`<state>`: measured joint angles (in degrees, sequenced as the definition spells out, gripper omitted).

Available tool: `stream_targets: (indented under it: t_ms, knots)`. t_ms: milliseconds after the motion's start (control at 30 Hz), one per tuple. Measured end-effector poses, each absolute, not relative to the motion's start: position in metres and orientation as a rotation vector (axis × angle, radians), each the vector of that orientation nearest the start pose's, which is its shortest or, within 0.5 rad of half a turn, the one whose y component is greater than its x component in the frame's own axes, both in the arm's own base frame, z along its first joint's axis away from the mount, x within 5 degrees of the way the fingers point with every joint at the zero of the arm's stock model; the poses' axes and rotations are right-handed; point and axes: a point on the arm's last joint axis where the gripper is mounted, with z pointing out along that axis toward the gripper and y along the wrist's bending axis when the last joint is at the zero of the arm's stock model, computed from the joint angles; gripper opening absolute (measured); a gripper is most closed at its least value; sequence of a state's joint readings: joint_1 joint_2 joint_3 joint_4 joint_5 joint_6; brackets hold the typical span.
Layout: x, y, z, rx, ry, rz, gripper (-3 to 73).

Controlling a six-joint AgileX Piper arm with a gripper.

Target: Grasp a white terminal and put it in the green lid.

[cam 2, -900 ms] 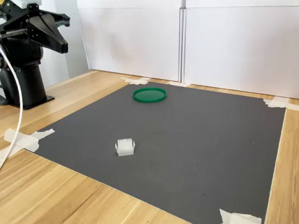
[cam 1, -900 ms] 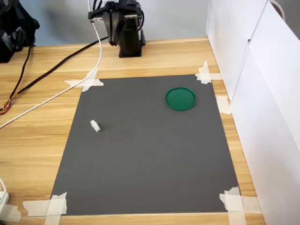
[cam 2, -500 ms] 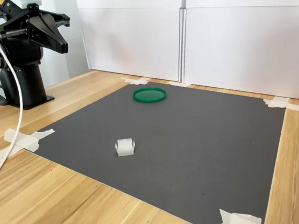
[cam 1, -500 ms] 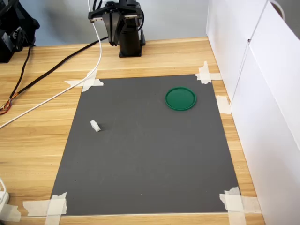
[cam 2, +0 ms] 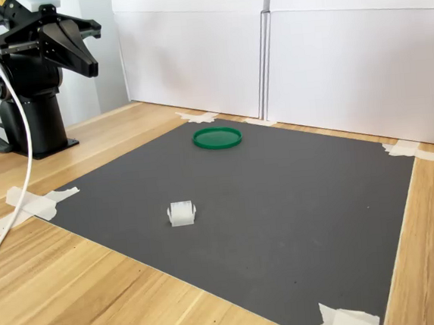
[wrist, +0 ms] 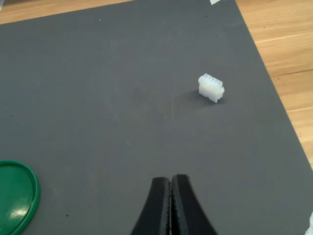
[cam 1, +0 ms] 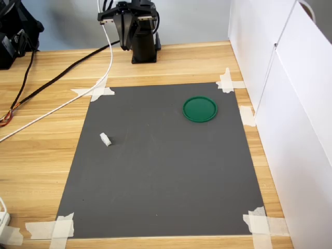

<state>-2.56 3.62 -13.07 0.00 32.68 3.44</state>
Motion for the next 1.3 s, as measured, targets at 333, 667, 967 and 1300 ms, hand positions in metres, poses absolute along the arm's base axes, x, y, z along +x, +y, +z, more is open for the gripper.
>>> stream_targets:
  t_ms: [333,667,967,1300]
  knots:
    - [0.078,-0.003,0.266,0.022,2.094,-0.042,-2.2]
    - [0.137,-0.009,0.287,-0.023,2.318,-0.095,-2.2]
    - [0.194,-0.017,0.302,-0.168,2.427,-0.228,-2.2]
    - [0.232,-0.023,0.307,-0.459,2.492,-0.309,-2.2]
